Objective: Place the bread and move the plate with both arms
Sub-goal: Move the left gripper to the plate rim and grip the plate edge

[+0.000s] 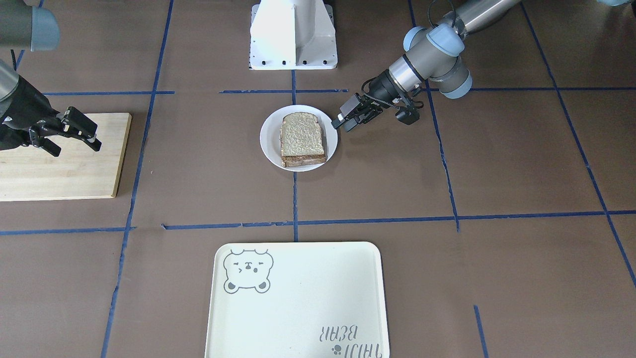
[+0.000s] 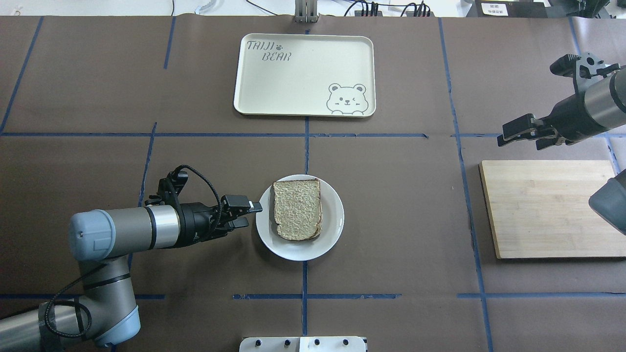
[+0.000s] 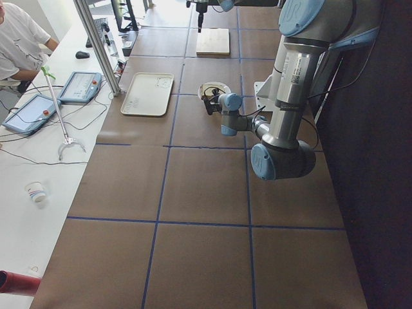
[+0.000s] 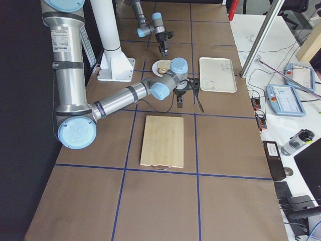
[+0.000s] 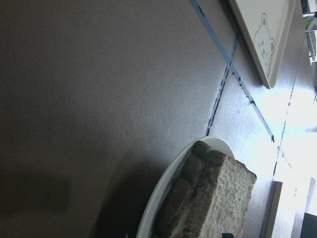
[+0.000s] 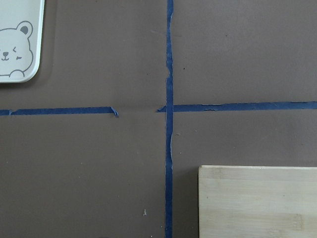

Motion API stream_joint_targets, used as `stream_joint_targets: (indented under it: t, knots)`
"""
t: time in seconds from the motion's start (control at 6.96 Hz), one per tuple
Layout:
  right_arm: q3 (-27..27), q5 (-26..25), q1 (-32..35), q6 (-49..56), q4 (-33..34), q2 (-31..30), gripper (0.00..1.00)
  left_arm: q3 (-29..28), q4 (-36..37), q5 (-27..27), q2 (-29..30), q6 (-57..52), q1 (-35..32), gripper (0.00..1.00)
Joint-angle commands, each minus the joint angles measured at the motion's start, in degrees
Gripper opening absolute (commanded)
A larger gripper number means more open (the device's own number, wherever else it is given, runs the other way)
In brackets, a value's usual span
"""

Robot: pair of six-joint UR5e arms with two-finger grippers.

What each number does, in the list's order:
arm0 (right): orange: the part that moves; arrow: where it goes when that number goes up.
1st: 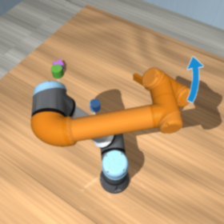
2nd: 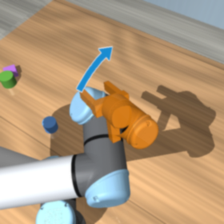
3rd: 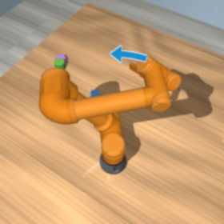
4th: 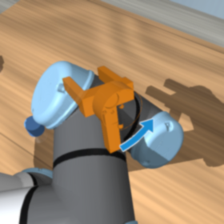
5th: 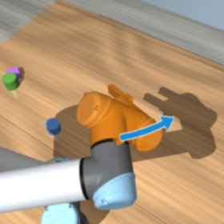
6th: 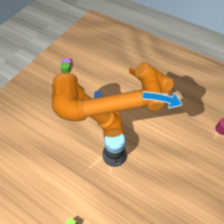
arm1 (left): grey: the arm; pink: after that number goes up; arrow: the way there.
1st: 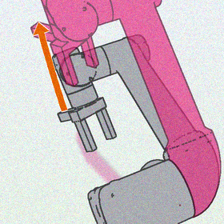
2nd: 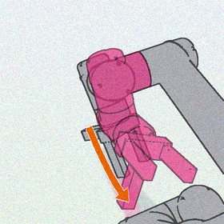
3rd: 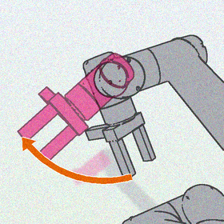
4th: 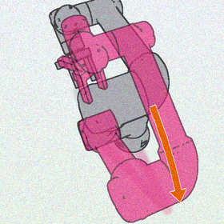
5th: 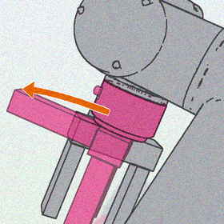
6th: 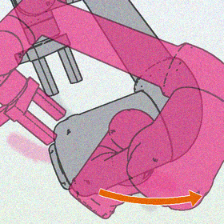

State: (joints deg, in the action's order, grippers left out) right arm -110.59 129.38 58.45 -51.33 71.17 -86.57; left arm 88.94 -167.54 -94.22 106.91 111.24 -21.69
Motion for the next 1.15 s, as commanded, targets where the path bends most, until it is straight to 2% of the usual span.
stream_joint_targets:
  t: [0.0, 0.14, 0.43, 1.01]
  knots:
    - [-0.1, 0.0, 0.0, 0.0, 0.0, 0.0, 1.00, -1.7, -1.3, 2.2, 0.3, -0.1, 1.0, 0.59]
    - [-0.2, 0.1, 0.0, 0.0, 0.0, 0.0, 1.00, -2.4, -1.5, 2.2, 0.5, -0.1, 1.3, 0.55]
    - [-0.3, 0.2, 0.0, 0.0, 0.0, 0.0, 1.00, -3.7, -2.2, 2.2, 1.1, -0.1, 1.7, 0.54]
    - [-0.9, 0.2, 0.0, 0.0, 0.0, -0.5, 1.00, -6.1, -3.2, 2.2, 3.5, -0.1, 1.8, 0.45]
